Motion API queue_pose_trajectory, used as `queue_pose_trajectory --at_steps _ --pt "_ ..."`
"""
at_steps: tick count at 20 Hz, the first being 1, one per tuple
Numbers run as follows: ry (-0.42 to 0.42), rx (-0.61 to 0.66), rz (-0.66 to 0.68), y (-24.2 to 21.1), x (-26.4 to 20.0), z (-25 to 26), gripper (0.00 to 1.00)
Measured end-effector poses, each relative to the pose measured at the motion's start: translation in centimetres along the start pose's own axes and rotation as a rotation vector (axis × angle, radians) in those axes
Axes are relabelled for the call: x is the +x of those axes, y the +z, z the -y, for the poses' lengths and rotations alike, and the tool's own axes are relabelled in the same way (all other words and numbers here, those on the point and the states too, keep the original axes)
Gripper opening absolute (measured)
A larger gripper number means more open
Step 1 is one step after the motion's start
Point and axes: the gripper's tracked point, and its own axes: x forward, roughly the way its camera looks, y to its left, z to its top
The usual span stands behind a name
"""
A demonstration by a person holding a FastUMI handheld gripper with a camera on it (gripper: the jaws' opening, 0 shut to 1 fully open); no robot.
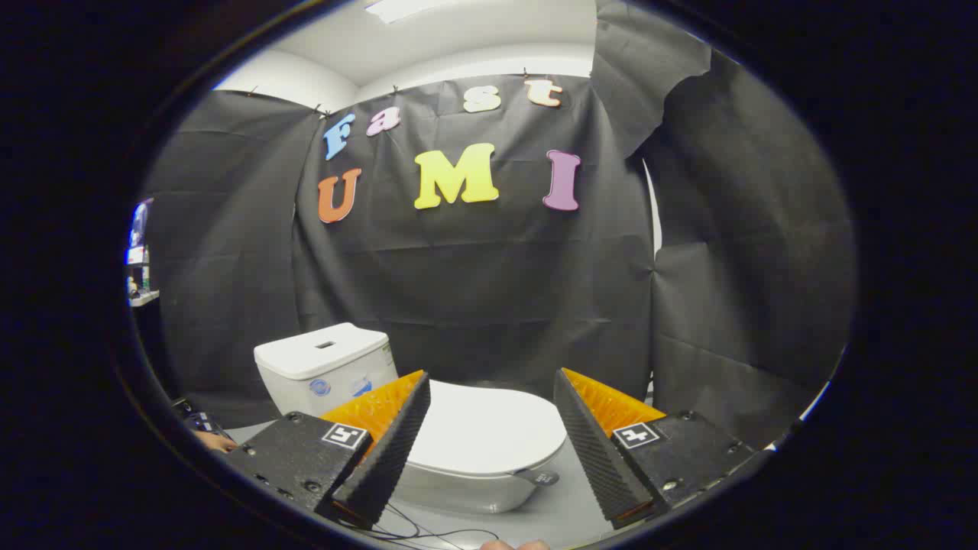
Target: Open the toilet lid.
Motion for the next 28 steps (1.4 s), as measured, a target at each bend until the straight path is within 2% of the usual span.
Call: queue_pose_trajectory --at_steps 28 --pt "-0.086 0.059 -0.011 -0.4 0.0 3.5 1.0"
